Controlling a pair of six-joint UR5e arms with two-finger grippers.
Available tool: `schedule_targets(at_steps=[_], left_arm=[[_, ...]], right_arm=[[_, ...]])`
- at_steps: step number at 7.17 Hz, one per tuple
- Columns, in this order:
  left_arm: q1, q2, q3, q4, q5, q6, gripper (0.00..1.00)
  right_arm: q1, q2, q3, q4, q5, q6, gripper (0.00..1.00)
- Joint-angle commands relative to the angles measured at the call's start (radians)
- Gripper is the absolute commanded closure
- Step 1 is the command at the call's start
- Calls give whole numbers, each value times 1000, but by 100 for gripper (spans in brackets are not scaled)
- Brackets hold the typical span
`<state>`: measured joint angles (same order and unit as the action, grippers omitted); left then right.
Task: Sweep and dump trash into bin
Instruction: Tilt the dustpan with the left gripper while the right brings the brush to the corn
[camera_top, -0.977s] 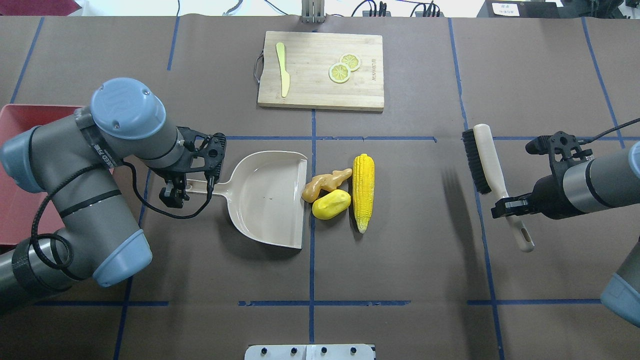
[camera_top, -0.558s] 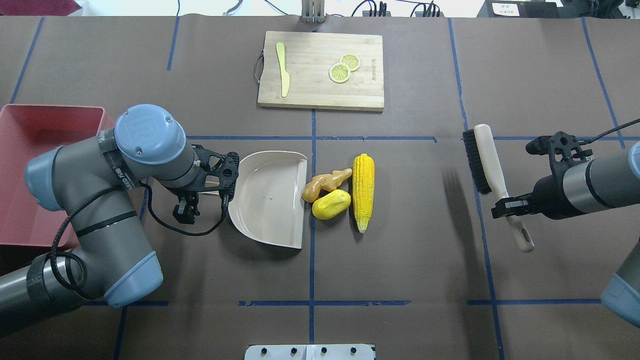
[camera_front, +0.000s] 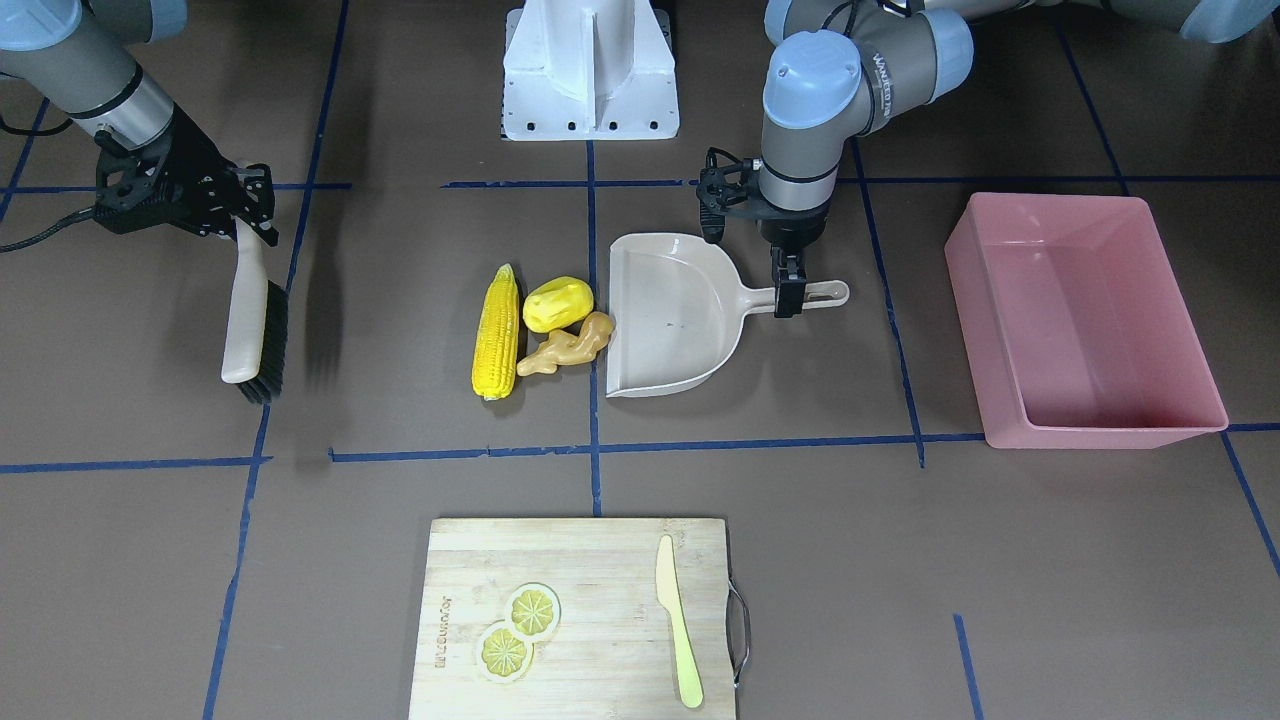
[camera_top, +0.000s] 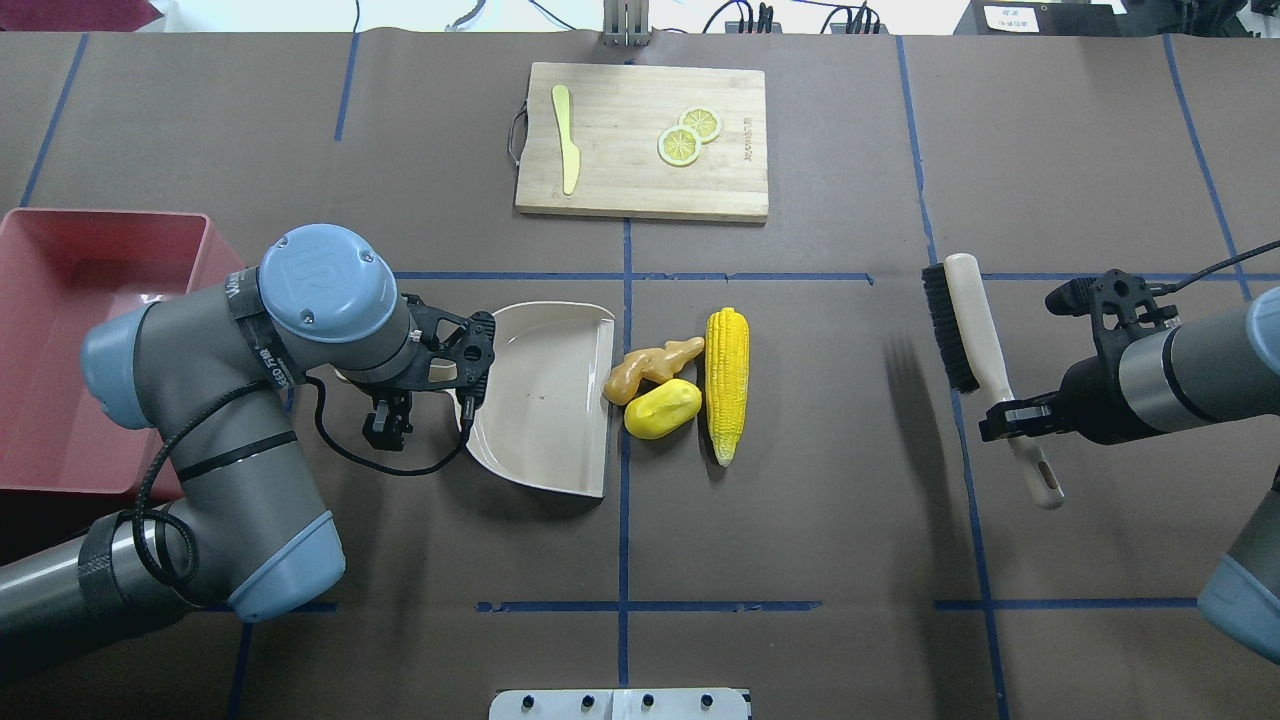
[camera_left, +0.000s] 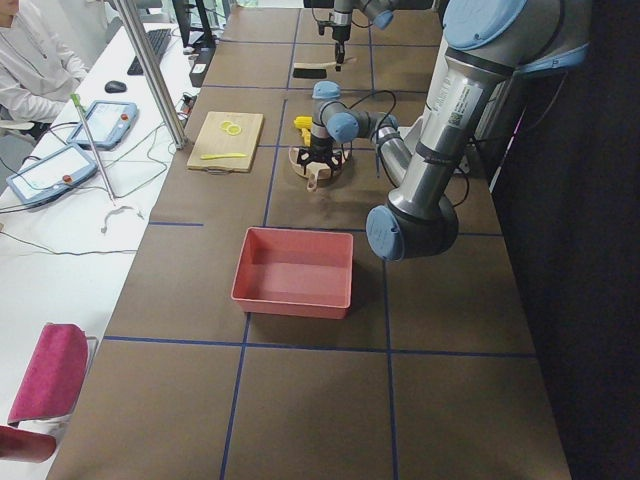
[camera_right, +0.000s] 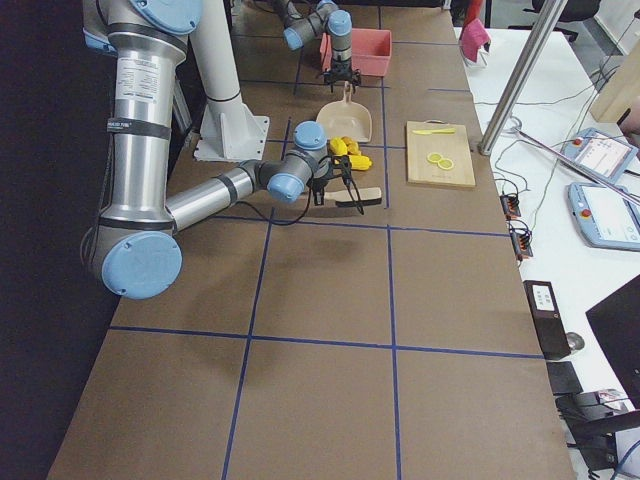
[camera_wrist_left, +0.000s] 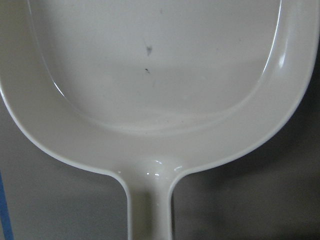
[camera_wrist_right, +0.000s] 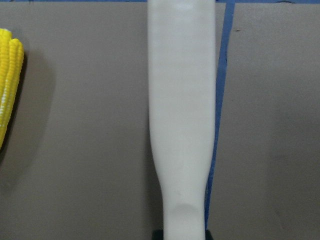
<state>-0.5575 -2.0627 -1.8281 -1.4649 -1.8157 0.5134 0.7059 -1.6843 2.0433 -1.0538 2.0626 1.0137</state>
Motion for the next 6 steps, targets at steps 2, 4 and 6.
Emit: schedule_targets(at_steps=[2,4,6], left_arm=[[-1,-10,32,-15,44,0,0],[-1,-8,101,-109,47,-6,7],[1,-4,107,-109,49,-10,21]], right_arm=[[-45,3,0,0,-33,55,98],[-63,5,1,0,-44,55,98],[-65,5,1,0,-44,57,98]])
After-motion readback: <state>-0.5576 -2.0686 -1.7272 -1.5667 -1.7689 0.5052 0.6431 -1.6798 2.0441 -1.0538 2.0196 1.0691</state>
